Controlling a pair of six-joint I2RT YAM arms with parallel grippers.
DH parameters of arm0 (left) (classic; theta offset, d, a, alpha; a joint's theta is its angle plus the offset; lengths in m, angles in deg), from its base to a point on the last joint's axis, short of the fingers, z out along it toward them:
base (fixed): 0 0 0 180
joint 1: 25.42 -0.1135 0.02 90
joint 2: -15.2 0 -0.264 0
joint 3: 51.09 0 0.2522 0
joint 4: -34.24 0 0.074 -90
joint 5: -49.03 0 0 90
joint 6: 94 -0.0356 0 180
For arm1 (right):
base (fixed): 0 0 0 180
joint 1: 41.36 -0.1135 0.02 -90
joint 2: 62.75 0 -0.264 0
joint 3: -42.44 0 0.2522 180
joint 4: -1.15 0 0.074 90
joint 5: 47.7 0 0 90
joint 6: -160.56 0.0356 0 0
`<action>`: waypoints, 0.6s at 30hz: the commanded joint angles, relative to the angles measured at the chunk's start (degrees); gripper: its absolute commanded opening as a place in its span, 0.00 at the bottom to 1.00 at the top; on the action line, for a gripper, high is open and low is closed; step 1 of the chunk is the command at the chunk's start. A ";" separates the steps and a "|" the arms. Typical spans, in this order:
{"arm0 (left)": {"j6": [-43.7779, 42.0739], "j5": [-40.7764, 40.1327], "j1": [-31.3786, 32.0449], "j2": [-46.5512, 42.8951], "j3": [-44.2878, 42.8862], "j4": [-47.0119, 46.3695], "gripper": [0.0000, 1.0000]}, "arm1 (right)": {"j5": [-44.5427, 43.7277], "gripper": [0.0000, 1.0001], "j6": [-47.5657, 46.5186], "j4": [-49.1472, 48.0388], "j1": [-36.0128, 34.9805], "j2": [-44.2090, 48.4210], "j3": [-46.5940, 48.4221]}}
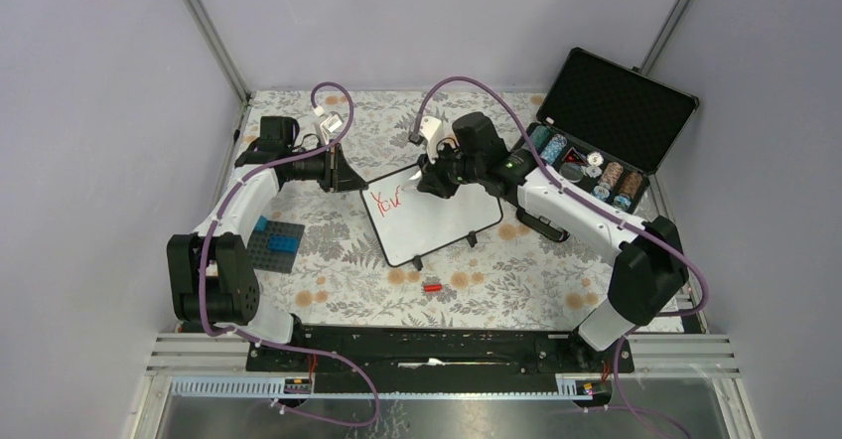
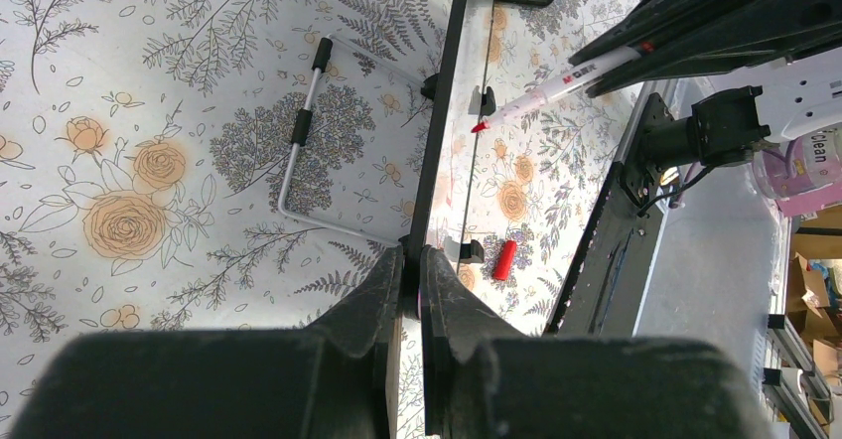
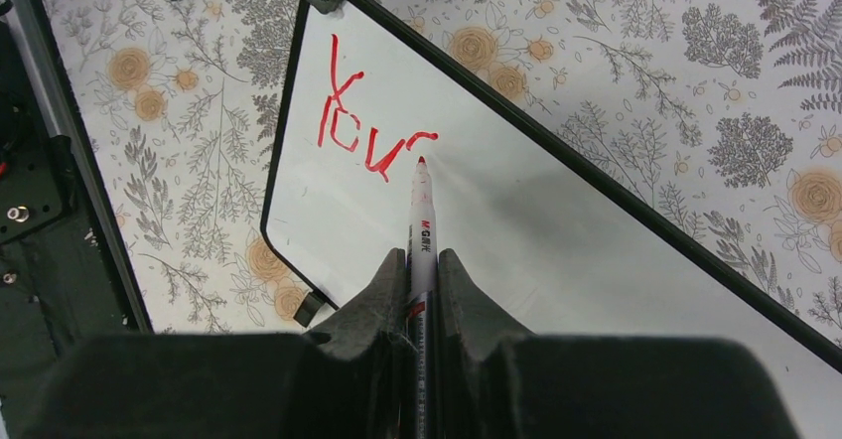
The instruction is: Write a sentence on the whiteboard
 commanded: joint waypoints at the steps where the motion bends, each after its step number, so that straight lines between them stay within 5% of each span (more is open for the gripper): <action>1: -0.99 -0.96 0.94 -1.18 -0.20 0.75 0.00 | -1.52 0.00 -1.20 -0.83 -0.21 -1.14 0.97; 18: -1.08 -1.11 0.94 -1.16 0.03 0.77 0.00 | -2.81 0.00 -1.77 -0.88 -0.26 -0.35 -3.11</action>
